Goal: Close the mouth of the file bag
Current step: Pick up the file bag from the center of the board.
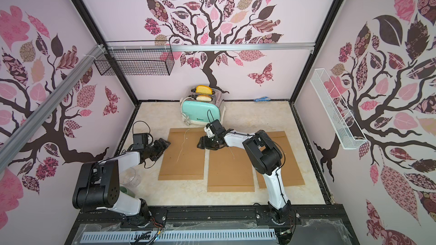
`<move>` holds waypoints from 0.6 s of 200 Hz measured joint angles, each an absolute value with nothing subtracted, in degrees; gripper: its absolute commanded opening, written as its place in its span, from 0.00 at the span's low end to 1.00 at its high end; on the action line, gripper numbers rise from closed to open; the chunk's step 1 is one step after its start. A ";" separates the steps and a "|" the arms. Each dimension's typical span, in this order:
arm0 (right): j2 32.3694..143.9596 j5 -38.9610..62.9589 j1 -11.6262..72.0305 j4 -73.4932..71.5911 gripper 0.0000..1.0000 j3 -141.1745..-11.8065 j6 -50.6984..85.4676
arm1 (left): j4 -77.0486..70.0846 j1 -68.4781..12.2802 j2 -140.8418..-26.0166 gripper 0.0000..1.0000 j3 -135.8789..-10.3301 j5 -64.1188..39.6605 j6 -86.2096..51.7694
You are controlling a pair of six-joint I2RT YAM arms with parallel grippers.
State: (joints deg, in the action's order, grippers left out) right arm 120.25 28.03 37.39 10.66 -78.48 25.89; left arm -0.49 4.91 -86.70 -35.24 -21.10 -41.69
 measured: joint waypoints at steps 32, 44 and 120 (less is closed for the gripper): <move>122.23 30.13 37.21 10.04 0.36 -79.70 25.61 | -2.63 5.08 -86.72 0.80 -34.35 -21.39 -41.63; 122.96 30.59 37.04 9.74 0.28 -80.18 25.74 | -3.36 5.28 -86.72 0.80 -34.09 -21.30 -41.67; 124.05 31.35 36.62 8.51 0.00 -80.27 25.87 | -4.01 5.58 -84.84 0.79 -32.40 -21.10 -42.26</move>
